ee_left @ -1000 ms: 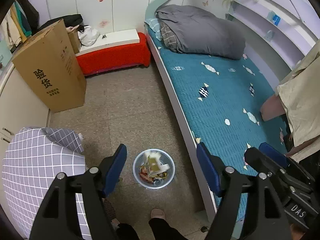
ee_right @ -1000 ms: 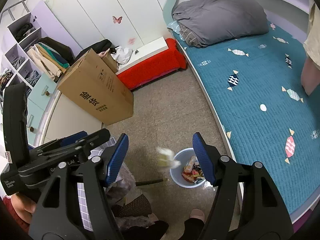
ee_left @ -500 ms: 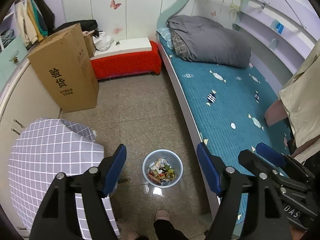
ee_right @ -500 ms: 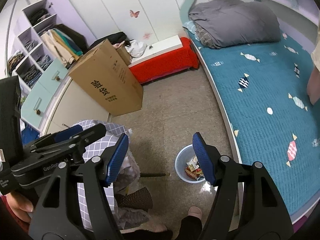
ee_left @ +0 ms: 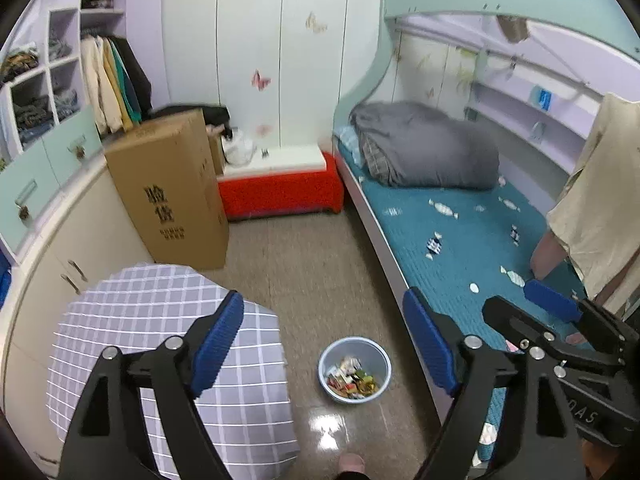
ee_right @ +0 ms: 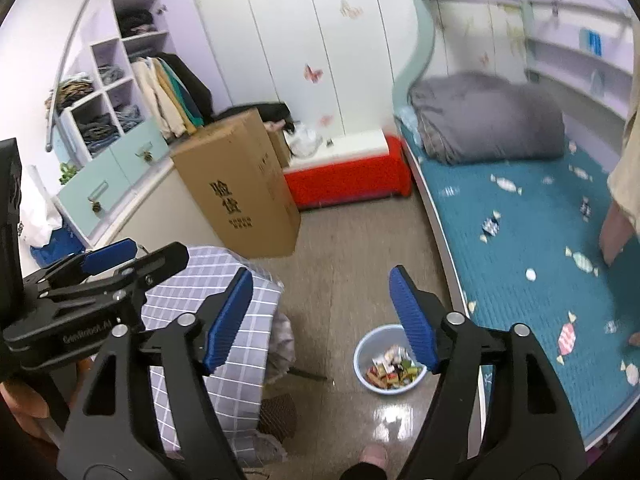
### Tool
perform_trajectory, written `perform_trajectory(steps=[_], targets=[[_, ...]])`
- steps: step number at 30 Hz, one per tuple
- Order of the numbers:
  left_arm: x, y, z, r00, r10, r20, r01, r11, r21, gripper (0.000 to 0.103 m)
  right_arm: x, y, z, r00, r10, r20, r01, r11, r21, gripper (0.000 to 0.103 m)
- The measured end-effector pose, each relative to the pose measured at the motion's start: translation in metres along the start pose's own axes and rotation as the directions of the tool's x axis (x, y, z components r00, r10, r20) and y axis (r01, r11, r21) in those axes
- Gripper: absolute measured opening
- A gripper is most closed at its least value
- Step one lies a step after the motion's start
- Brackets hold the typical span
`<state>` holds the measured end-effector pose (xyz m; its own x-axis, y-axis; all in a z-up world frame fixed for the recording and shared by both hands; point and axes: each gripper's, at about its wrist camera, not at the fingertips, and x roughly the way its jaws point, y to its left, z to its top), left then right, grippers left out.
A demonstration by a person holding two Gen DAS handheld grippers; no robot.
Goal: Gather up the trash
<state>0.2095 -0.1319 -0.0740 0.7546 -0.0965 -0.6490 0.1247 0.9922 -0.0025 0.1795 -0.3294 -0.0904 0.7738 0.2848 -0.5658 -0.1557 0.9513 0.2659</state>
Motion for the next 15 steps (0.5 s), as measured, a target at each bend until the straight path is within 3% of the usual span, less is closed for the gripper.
perform_trajectory(steps=[15], targets=[[-0.124, 0.045, -0.048, 0.985, -0.017, 0.169, 0.014, 1.0, 0.022, 0.092, -0.108, 0.074, -0.047, 0.975, -0.051, 0.216, 0.056, 0.998, -0.017, 0.079]])
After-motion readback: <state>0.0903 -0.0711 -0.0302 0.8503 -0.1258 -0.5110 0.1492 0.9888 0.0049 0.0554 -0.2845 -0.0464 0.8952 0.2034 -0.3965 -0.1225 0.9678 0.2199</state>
